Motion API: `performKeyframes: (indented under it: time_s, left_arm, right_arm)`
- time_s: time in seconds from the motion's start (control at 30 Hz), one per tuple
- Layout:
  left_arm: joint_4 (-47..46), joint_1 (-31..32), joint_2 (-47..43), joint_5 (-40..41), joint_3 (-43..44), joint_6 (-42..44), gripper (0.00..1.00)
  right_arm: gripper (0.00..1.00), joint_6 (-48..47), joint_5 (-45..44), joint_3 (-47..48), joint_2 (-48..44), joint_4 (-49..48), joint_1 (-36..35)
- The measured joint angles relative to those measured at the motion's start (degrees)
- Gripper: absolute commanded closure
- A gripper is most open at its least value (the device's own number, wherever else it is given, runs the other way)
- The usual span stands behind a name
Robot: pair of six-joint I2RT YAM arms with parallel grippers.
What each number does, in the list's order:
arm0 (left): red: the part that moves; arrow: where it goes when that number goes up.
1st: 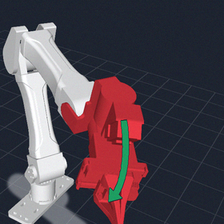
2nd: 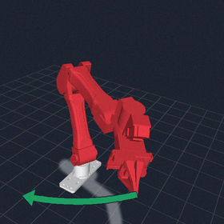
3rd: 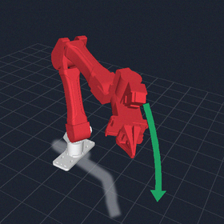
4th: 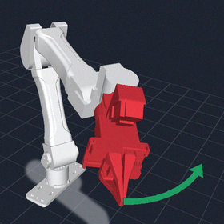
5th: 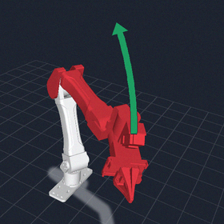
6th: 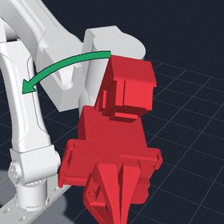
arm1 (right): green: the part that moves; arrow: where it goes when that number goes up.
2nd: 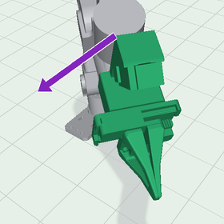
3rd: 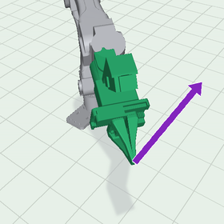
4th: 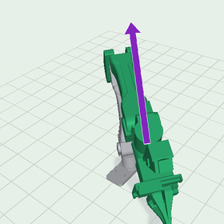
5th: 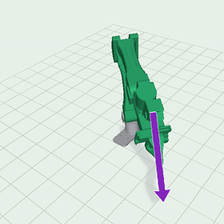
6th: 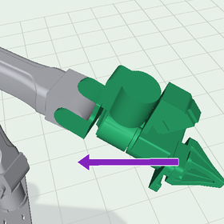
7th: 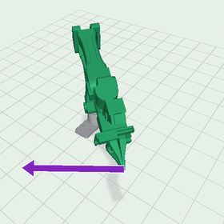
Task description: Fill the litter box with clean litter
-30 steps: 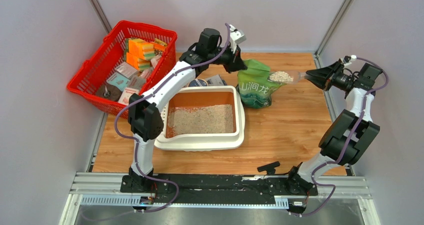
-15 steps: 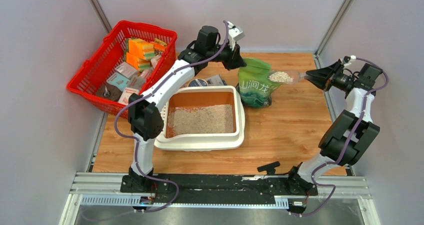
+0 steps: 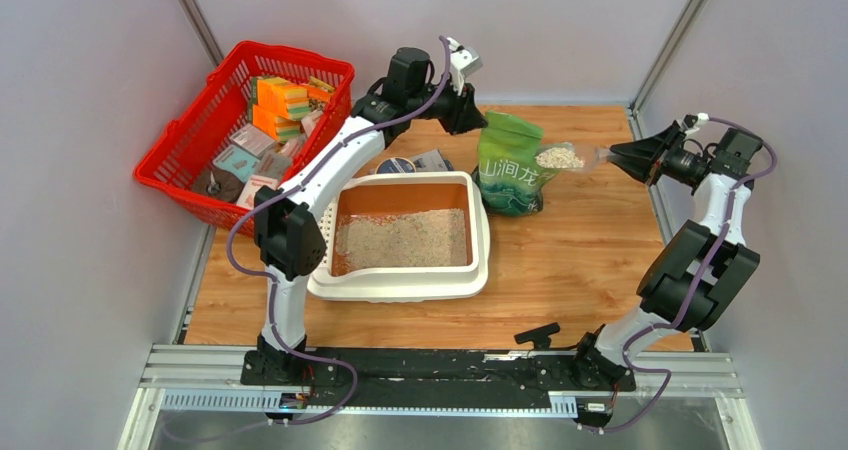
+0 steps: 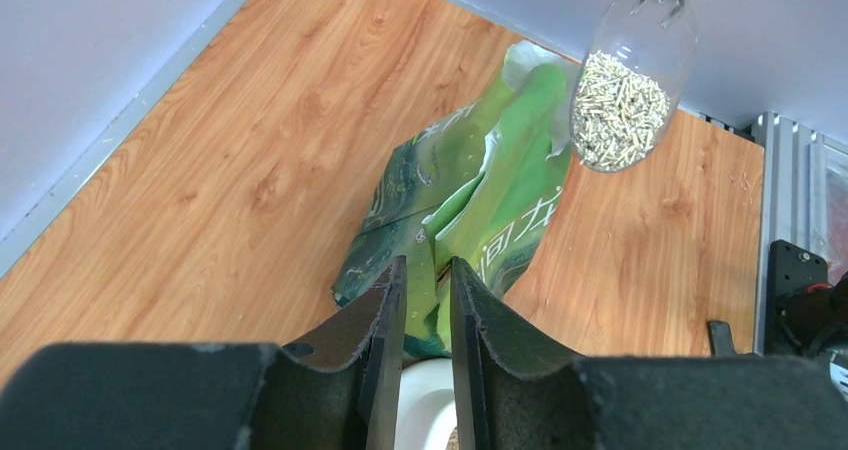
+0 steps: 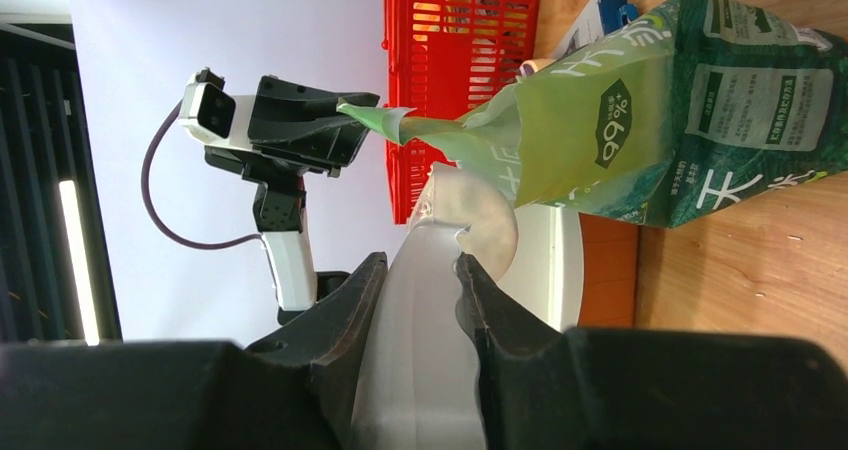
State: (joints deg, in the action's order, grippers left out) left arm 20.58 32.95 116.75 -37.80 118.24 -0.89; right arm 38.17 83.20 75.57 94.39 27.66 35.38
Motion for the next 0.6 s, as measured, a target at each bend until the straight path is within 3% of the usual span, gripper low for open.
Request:
performKeyframes:
  time_s: [0.6]
  left_arm:
    - [0.6, -0.9, 0.0, 0.8, 0.0, 1.3, 0.69]
  right_arm:
    - [1.0, -8.6, 0.3, 2.0, 0.0, 12.2, -4.3]
